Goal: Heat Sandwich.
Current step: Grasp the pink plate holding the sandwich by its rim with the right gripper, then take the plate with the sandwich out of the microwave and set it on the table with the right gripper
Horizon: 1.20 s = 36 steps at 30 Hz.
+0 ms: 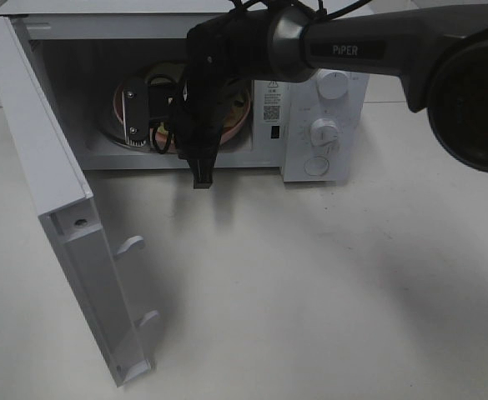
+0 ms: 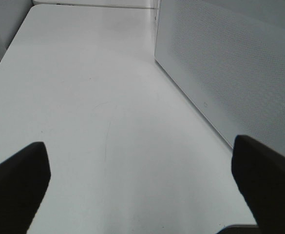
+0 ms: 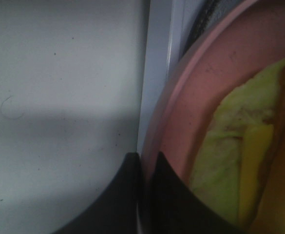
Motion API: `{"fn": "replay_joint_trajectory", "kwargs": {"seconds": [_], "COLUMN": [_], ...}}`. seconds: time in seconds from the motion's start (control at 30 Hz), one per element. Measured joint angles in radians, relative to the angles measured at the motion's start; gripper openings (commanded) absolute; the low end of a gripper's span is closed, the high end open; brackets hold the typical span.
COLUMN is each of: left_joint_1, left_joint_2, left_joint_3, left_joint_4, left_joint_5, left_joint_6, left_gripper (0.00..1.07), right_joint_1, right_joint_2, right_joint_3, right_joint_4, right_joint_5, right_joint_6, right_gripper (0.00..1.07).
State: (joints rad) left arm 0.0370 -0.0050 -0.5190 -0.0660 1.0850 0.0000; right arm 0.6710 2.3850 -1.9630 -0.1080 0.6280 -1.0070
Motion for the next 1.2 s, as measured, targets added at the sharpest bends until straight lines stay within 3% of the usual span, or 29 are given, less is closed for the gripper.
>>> {"fn": "replay_joint_trajectory", "kwargs": {"seconds": [0.57,1.2], "left_joint_1": [0.000,0.000], "left_joint_2": [0.000,0.000], "left_joint_3": [0.000,0.000], "left_joint_4": [0.000,0.000], "left_joint_5": [0.000,0.000], "left_joint_6": [0.000,0.000], "left_gripper": [0.96,0.96], "right_joint_1": [-0.002,-0.002], "right_joint_2": [-0.075,-0.240], "right_joint_3": [0.036,0.242], "right_joint_4": [0.117,0.184], "right_joint_5": [0.119,0.138], "right_joint_6": [-0.226,-0.414], "right_gripper": [0.00,0.00]}}
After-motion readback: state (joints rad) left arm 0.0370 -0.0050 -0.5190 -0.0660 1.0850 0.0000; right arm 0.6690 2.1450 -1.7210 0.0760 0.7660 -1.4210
